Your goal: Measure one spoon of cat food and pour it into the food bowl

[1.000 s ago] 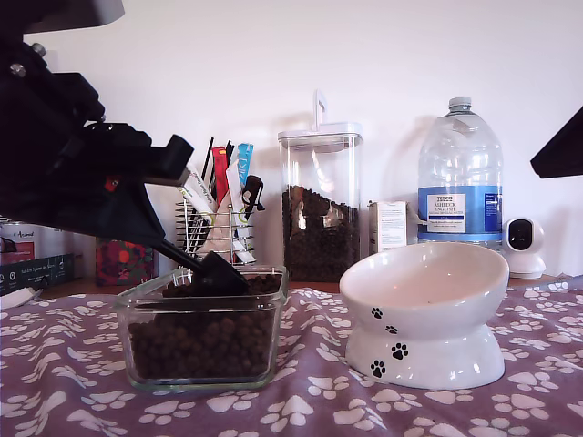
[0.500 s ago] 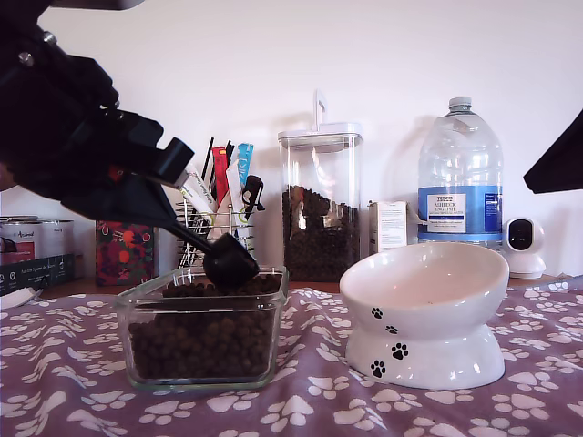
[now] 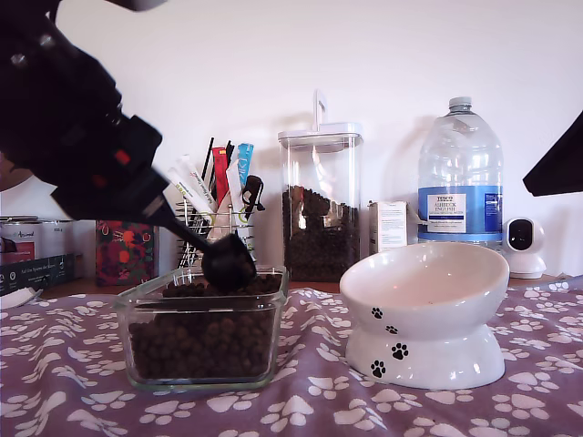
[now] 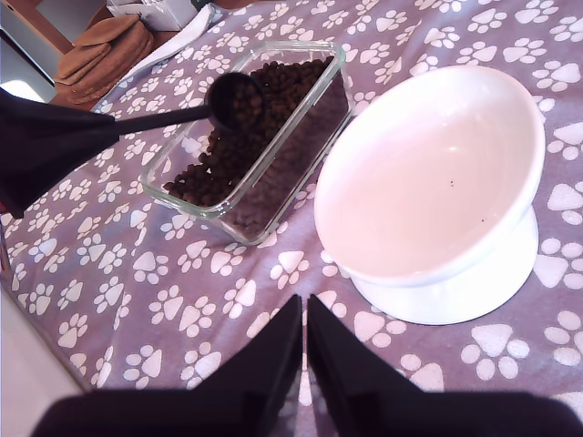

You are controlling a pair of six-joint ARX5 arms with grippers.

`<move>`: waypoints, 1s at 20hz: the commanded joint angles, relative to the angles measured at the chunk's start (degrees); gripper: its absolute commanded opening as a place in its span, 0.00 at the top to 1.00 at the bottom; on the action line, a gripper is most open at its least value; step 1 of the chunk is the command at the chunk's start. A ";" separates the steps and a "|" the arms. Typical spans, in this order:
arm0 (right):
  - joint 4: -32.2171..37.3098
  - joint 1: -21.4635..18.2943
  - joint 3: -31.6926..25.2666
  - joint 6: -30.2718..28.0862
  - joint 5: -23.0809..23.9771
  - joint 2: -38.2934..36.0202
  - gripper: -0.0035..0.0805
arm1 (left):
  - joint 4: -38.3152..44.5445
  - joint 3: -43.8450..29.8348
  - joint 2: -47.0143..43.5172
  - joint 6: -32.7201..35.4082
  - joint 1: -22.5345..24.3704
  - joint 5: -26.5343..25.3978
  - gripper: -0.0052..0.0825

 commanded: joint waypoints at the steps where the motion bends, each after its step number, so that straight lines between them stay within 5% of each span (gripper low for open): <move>1: 0.63 0.24 0.33 -0.15 -0.04 0.28 0.97 | -0.02 0.61 -0.26 4.66 0.11 -0.22 0.96; 20: 0.81 0.24 0.33 0.04 -0.28 0.28 0.97 | 0.76 0.61 -0.13 44.04 3.17 -1.46 0.96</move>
